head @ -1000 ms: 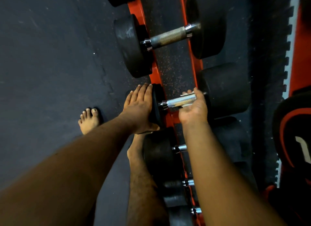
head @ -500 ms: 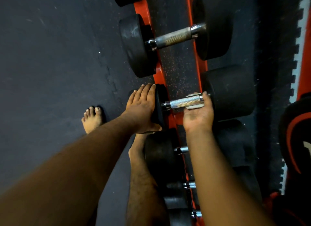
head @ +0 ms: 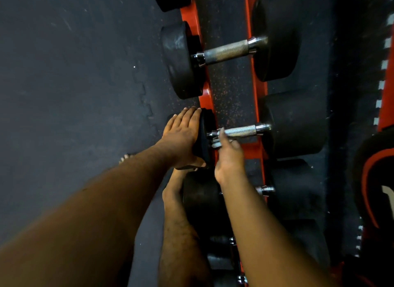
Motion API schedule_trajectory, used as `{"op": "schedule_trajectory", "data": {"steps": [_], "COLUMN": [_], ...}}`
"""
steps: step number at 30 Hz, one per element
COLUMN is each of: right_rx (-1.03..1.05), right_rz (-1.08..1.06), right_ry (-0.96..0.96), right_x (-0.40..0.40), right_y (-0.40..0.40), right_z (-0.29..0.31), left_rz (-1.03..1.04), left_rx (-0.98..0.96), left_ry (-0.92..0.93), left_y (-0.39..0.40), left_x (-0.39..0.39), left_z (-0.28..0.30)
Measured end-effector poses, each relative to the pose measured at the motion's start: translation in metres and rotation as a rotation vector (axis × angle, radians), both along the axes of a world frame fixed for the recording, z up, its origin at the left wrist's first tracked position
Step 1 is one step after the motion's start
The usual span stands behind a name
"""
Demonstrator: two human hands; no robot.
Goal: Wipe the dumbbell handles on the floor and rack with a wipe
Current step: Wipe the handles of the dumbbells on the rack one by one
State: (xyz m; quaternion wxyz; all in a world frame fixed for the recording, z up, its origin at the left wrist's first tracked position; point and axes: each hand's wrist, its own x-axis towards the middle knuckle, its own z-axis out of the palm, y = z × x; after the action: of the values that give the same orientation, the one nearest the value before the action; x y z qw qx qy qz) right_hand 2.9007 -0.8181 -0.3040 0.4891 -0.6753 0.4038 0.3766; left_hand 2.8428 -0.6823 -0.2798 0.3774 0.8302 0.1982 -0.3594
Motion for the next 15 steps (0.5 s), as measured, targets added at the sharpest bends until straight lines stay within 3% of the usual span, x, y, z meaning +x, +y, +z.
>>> {"op": "schedule_trajectory", "data": {"steps": [5,7,11,13,15], "right_rx": [-0.124,-0.12,-0.287,-0.407,-0.413], "right_rz": [0.262,0.456,1.125,1.595,1.87], "right_ry": [-0.15,-0.312,-0.771,-0.751,-0.73], "right_x": [-0.019,-0.015,0.021,0.034,0.025], "right_y": [-0.01,-0.009,0.001,-0.001,-0.015], "right_z": [0.018,0.035,0.033,0.017,0.008], "left_rz": [0.001,0.002,0.015,0.017,0.02], "left_rx": [-0.011,-0.021,-0.02,-0.026,-0.036], "left_ry": [-0.015,-0.021,-0.02,-0.018,-0.015], "left_y": [0.001,0.001,0.001,0.0,0.0], "left_x": [-0.002,-0.002,-0.003,-0.002,-0.001], "left_z": [0.0,0.0,0.001,0.003,0.004]}}
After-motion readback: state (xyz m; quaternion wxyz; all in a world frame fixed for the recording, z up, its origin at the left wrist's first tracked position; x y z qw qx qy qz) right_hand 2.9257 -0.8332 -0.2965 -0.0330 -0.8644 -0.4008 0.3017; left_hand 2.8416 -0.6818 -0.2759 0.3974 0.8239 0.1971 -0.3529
